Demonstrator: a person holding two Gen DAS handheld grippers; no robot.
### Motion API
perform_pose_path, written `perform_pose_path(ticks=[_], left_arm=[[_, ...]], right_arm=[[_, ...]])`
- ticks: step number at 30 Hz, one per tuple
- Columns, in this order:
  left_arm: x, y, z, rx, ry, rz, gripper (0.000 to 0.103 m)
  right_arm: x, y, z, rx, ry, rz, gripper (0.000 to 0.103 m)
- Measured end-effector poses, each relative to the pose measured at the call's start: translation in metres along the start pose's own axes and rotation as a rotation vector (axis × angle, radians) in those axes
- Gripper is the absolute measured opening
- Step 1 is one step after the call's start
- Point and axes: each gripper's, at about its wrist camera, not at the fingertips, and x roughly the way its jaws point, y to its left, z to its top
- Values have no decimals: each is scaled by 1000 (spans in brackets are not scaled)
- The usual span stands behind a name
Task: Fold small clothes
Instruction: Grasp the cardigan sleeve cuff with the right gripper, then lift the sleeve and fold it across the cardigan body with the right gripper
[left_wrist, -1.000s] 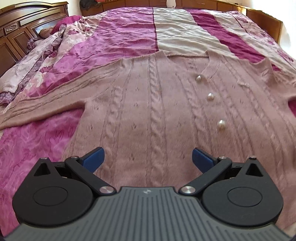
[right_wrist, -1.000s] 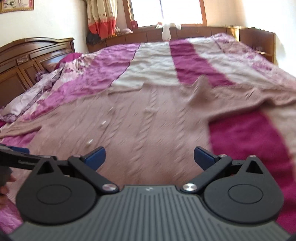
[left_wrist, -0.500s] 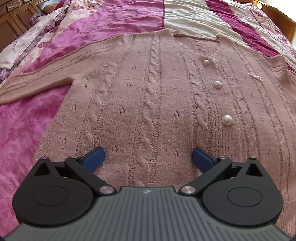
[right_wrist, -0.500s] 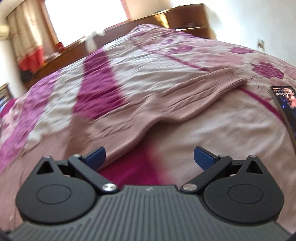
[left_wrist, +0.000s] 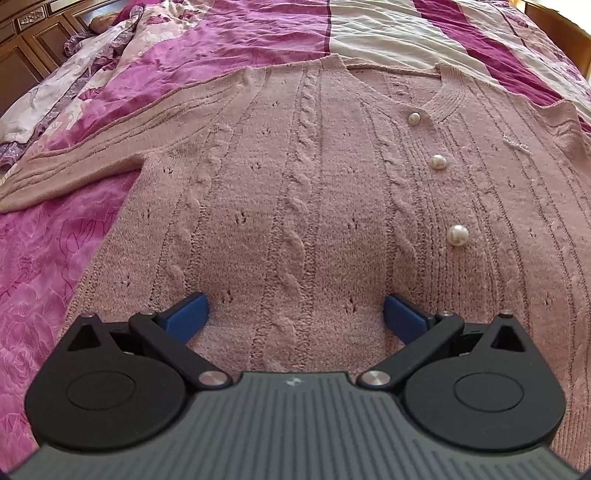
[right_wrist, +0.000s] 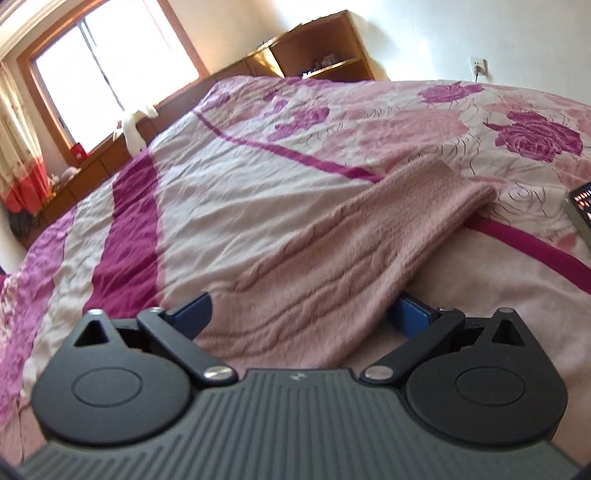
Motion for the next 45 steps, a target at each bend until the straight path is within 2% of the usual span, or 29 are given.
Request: perform_pose_path(ticks=[1, 2, 3, 4, 5, 6, 8, 14, 20, 26, 30, 34, 38, 45], left_arm=[[0, 0, 0, 0, -3, 1, 103], [0, 0, -1, 1, -5, 0, 103], [0, 0, -1, 2, -7, 0, 103], [0, 0, -2, 2, -9, -1, 103], [-1, 0, -2, 3, -10, -1, 103], [-1, 0, -2, 4, -11, -1, 103], [-1, 0, -2, 4, -12, -2, 103], [-3, 1, -4, 4, -16, -6, 103], [-7, 4, -3, 10, -16, -15, 103], [-21, 14, -1, 19, -47, 1, 103], [-30, 23, 4, 32, -69, 27, 103], [-33, 37, 9, 24, -57, 40, 103], [-35, 50, 8, 10, -58, 45, 103], [-43, 71, 6, 7, -83, 65, 103]], right_arm=[[1, 0, 1, 4, -12, -10, 79], [2, -1, 2, 6, -19, -26, 69], [4, -1, 4, 6, -22, -49, 53], [3, -2, 6, 11, -25, -58, 30], [2, -4, 9, 28, -29, -52, 19], [-1, -7, 11, 49, -34, -42, 13], [-14, -11, 14, 78, -76, -20, 11], [-68, -10, 25, 48, -189, 3, 11], [-105, 3, 27, -16, -239, 22, 10], [-121, 30, 25, -55, -238, 63, 10], [-133, 60, 26, -80, -239, 118, 10], [-141, 95, 21, -90, -208, 175, 10], [-138, 127, 1, -63, -142, 226, 10], [-134, 189, -32, -54, -95, 314, 10]])
